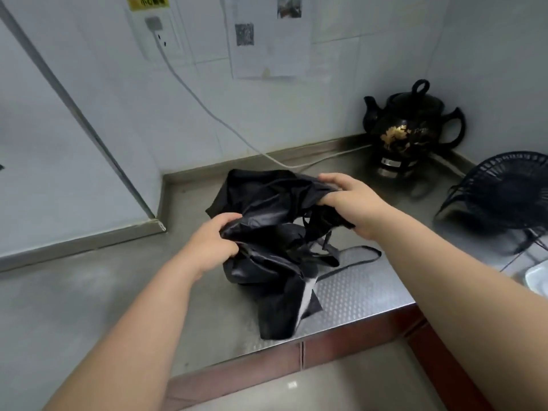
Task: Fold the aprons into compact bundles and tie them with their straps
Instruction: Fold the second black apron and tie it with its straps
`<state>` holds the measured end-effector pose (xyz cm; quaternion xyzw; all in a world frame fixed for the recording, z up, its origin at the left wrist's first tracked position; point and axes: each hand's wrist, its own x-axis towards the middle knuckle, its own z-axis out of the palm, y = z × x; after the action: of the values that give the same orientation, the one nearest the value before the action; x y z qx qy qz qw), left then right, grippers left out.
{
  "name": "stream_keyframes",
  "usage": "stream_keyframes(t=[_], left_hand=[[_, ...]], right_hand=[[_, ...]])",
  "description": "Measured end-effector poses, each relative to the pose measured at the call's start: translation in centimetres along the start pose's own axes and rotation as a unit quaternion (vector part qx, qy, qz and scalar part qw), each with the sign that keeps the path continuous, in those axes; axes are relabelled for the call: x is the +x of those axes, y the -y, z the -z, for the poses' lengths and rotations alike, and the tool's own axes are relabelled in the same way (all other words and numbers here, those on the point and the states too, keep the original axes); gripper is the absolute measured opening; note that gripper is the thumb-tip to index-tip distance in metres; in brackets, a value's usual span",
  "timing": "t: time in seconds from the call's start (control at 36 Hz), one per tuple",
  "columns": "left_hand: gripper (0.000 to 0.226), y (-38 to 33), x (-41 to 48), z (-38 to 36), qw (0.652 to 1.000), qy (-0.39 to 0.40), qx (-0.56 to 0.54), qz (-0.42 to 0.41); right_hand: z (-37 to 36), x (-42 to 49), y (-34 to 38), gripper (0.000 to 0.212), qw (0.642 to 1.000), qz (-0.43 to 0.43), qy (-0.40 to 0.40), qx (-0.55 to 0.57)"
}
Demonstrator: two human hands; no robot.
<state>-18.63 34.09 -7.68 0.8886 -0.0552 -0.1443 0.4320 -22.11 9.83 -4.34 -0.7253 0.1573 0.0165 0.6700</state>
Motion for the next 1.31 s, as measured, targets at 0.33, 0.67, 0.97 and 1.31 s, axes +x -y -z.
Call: stream_keyframes(t=[0.33, 0.67, 0.97, 1.31], left_hand=[[0.056, 1.0, -1.9, -4.1, 0.989, -0.023, 0.14, 0.046], [0.02, 7.5, -3.9, -8.9, 0.976, 0.023, 0.204, 0.074], [0.091, 5.3, -0.7, -7.3, 0.983, -0.094, 0.16, 0.003], [0.021, 3.3, 2.5, -6.2, 0.986, -0.165, -0.01, 0.02]], right_hand=[[1.4, -2.7, -3.6, 0.051, 0.977, -0.026, 0.071, -0.199], [2.2, -2.5, -9.3, 0.07, 0.918, -0.133, 0.09, -0.362], [0.1, -1.6, -10.7, 0.054, 0.866, -0.053, 0.068, -0.492], [2.4, -1.1, -8.4, 0.026, 0.933, 0.05, -0.109, -0.339]])
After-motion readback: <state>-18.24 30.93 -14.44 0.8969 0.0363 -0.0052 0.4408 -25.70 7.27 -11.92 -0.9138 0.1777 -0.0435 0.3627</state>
